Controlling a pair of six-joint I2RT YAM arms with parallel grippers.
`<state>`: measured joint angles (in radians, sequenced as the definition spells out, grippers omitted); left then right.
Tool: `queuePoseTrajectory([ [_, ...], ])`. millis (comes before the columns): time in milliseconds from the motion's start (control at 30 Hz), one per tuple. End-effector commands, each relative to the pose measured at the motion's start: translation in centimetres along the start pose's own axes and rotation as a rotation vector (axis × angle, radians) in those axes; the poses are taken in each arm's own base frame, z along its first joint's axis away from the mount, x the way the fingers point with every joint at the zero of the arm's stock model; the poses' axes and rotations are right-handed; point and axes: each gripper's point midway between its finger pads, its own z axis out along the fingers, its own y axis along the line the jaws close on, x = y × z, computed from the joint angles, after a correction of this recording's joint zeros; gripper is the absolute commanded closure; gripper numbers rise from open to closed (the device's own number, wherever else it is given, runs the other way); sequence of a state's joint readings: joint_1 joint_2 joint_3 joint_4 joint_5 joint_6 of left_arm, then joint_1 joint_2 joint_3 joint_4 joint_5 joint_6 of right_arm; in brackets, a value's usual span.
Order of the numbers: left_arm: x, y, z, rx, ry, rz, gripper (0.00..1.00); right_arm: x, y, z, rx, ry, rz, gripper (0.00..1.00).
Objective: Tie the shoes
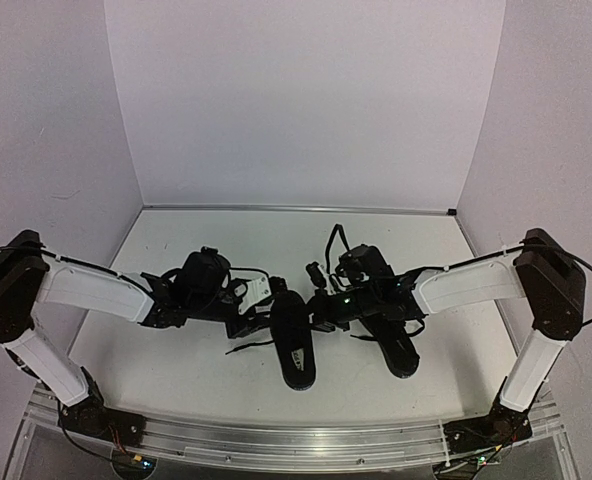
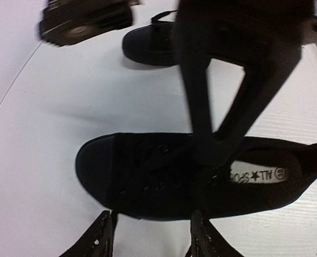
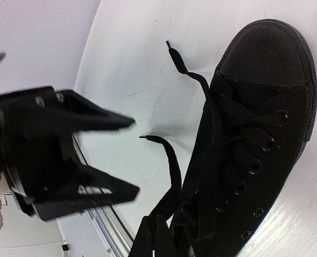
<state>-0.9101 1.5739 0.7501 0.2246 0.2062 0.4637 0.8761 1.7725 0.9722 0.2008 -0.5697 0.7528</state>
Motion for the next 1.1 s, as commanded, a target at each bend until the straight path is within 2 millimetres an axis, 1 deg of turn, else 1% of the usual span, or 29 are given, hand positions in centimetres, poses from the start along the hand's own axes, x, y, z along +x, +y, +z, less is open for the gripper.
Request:
queuePoseTrajectory([
  [0, 2.2, 4.6, -1.9, -0.050, 0.147, -0.110, 0.50, -0.6, 1.2, -0.5, -0.017, -0.030, -0.030, 1.00],
  [67, 3.7, 5.4, -1.4, -0.027, 0.232, -0.130, 0.50, -0.7, 1.3, -0.6, -0.018, -0.032, -0.030, 1.00],
  [233, 7.5, 5.5, 1.0, 0.045, 0.391, -0.106, 0.53, -0.9, 1.5, -0.6, -0.021, -0.036, -0.030, 1.00],
  [267, 7.9, 5.5, 1.3, 0.058, 0.401, -0.104, 0.53, -0.9, 1.5, -0.6, -0.021, -0.037, -0.030, 1.00],
  [400, 8.0, 5.3, 1.9, 0.110, 0.380, -0.071, 0.54, -0.9, 1.4, -0.6, -0.017, -0.039, -0.028, 1.00],
  [500, 7.9, 5.4, 2.2, 0.114, 0.368, -0.050, 0.54, -0.9, 1.4, -0.6, -0.017, -0.039, -0.027, 1.00],
  [700, 8.9, 5.9, 2.9, 0.119, 0.408, -0.009, 0.59, -0.9, 1.3, -0.6, -0.014, -0.040, -0.025, 1.00],
  [767, 9.7, 5.8, 3.1, 0.128, 0.438, -0.003, 0.63, -0.9, 1.2, -0.5, -0.012, -0.039, -0.023, 1.00],
  [900, 10.3, 5.8, 3.0, 0.144, 0.463, -0.008, 0.79, -0.9, 1.1, -0.5, -0.008, -0.040, -0.020, 1.00],
  [1000, 9.6, 6.0, 2.5, 0.135, 0.451, -0.021, 0.95, -0.9, 1.1, -0.6, -0.005, -0.044, -0.018, 1.00],
  [1067, 8.4, 5.9, 1.6, 0.125, 0.413, -0.042, 1.00, -1.0, 1.1, -0.6, -0.003, -0.048, -0.017, 1.00],
])
